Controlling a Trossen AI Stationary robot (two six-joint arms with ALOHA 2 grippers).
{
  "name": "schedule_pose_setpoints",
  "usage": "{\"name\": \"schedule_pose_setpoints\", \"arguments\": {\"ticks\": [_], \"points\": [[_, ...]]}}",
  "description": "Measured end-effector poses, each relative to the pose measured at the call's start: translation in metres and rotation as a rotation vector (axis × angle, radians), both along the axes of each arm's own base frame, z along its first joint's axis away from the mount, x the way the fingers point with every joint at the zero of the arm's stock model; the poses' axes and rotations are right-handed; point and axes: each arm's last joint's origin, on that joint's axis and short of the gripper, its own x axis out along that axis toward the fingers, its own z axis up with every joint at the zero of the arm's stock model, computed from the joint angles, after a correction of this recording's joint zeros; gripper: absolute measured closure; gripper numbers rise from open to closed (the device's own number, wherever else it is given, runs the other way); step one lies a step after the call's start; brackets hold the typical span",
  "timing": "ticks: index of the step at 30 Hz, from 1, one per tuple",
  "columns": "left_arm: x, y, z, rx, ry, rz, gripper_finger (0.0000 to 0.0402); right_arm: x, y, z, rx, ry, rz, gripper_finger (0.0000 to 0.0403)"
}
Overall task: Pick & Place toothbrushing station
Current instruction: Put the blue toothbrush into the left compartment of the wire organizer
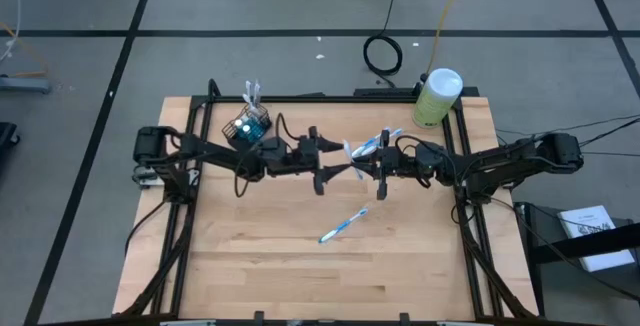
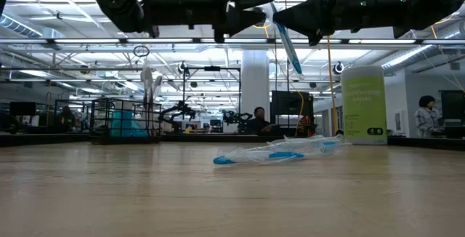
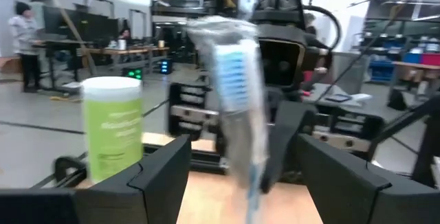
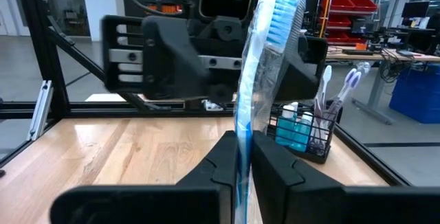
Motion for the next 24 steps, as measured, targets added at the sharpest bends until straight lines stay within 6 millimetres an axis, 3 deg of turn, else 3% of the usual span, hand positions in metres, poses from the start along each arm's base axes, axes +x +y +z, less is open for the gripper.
{"name": "schedule_pose_setpoints", "arguments": {"ticks": [6, 24], "points": [[0.011, -0.004, 0.001, 0.003, -0.008, -0.029, 0.0131, 0.0, 0.0, 0.0, -0.011, 0.001, 0.0, 0.0384], [0.013, -0.004, 0.006, -0.085, -0.024, -0.046, 0.0131, 0.0, 0.0, 0.0, -0.011, 0.0, -0.001, 0.0385]]}}
